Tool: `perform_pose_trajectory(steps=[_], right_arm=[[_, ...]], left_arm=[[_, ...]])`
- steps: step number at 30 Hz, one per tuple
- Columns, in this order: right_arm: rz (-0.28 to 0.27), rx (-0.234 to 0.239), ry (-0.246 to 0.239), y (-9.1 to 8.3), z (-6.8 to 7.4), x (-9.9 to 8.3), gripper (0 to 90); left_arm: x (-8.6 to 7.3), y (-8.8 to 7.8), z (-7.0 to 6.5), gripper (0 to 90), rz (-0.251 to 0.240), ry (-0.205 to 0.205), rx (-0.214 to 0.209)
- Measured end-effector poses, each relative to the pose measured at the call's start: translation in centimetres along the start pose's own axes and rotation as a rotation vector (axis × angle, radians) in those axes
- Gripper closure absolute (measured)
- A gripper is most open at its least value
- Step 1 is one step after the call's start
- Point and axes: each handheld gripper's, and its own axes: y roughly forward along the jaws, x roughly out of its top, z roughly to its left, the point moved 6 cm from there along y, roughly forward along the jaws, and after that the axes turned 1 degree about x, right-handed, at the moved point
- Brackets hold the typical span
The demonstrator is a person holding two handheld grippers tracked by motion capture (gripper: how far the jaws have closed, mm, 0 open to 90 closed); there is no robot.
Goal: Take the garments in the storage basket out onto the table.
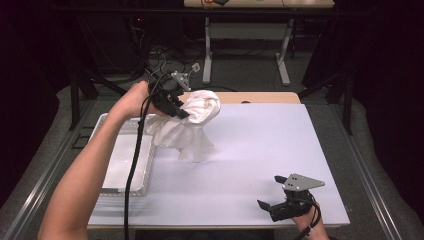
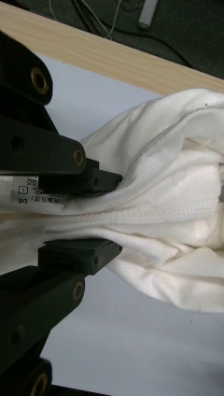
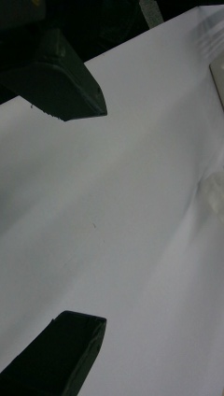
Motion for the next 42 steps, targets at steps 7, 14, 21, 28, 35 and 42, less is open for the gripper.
perform_pose_trajectory(steps=[7,14,21,28,35,42], right_arm=[[-0.001,0.003,0.003,0.0,0.0,0.0,1.1],[-0.001,0.005,0.003,0.0,0.0,0.0,1.2],[0.001,0.006,0.010,0.0,0.1,0.0,1.2],[0.001,0.006,0.012,0.0,0.1,0.0,1.2],[0.002,0.000,0.015,-0.1,0.0,0.0,1.2],[-0.008,0.003,0.018,0.0,0.1,0.0,1.2]], left_arm=[[0.7,1.0,-0.4,70.7,-0.006,0.014,-0.008],[1.1,2.0,-0.9,70.7,-0.003,0.017,-0.022],[1.5,3.1,-1.4,70.6,0.005,0.016,-0.029],[1.5,4.1,-1.6,70.6,0.012,0.016,-0.038],[1.5,5.3,-1.9,70.7,0.017,0.009,-0.052],[1.7,6.0,-2.3,70.7,0.005,0.004,-0.058]])
